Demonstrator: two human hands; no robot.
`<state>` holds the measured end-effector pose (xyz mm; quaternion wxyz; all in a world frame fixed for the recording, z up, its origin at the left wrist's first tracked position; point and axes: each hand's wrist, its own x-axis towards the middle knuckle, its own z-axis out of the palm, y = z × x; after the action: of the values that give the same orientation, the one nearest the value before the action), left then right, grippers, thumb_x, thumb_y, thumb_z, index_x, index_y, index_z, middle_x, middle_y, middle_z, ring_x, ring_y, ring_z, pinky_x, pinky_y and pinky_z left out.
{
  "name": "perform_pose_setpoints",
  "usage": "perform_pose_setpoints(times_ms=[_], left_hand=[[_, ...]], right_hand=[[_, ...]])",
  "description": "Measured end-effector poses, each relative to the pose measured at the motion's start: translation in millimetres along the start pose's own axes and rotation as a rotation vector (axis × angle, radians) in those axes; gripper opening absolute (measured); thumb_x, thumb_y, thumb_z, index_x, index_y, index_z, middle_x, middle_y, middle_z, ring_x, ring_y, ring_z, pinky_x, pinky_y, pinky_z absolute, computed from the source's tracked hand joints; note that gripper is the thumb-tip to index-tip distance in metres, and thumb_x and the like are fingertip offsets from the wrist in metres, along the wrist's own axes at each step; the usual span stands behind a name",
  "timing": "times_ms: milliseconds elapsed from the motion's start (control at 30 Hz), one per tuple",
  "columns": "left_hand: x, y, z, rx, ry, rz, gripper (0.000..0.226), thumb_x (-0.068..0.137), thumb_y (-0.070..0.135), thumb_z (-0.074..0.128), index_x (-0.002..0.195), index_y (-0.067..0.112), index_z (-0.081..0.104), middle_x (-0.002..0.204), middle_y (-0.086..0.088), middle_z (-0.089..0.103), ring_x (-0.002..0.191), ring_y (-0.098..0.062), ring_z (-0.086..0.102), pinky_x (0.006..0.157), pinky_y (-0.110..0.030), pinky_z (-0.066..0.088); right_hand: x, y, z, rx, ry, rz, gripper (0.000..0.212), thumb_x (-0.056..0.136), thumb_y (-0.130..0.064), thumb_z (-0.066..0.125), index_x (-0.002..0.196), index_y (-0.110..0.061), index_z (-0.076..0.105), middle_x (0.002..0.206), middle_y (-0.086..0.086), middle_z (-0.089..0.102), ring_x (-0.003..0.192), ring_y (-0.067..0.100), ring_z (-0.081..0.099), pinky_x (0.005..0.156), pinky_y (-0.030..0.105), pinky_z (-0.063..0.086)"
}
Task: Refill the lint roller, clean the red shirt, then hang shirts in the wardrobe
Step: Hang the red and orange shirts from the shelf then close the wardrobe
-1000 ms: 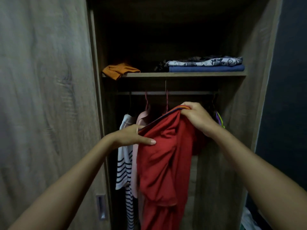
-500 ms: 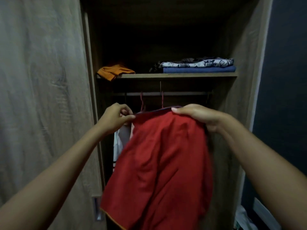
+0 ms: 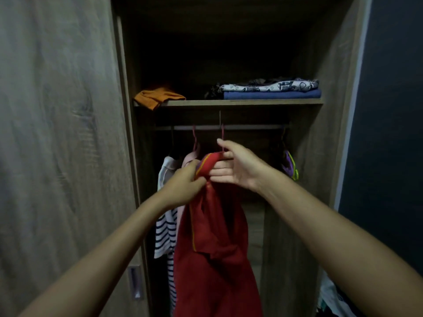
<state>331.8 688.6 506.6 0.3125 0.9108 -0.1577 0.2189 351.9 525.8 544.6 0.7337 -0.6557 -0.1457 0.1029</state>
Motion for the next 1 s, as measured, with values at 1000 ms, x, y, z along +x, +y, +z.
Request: perform_pose_setpoints(times_ms=[1000], left_hand=[[13, -32, -43, -0.171, 0.034, 0.109, 0.014, 0.090, 0.034, 0.061, 0.082, 0.023, 0.058, 0.071, 0.008, 0.058, 0.066, -0.001, 0.051, 0.062, -0.021, 0.041]], right_hand=[[7, 52, -63, -1.114, 0.238, -0.428, 0.027, 0.080, 0.000, 0.049, 0.083, -0.016, 0.071, 0.075, -0.001, 0.068, 0.076, 0.012, 0.064, 0.060, 0.017, 0.042]])
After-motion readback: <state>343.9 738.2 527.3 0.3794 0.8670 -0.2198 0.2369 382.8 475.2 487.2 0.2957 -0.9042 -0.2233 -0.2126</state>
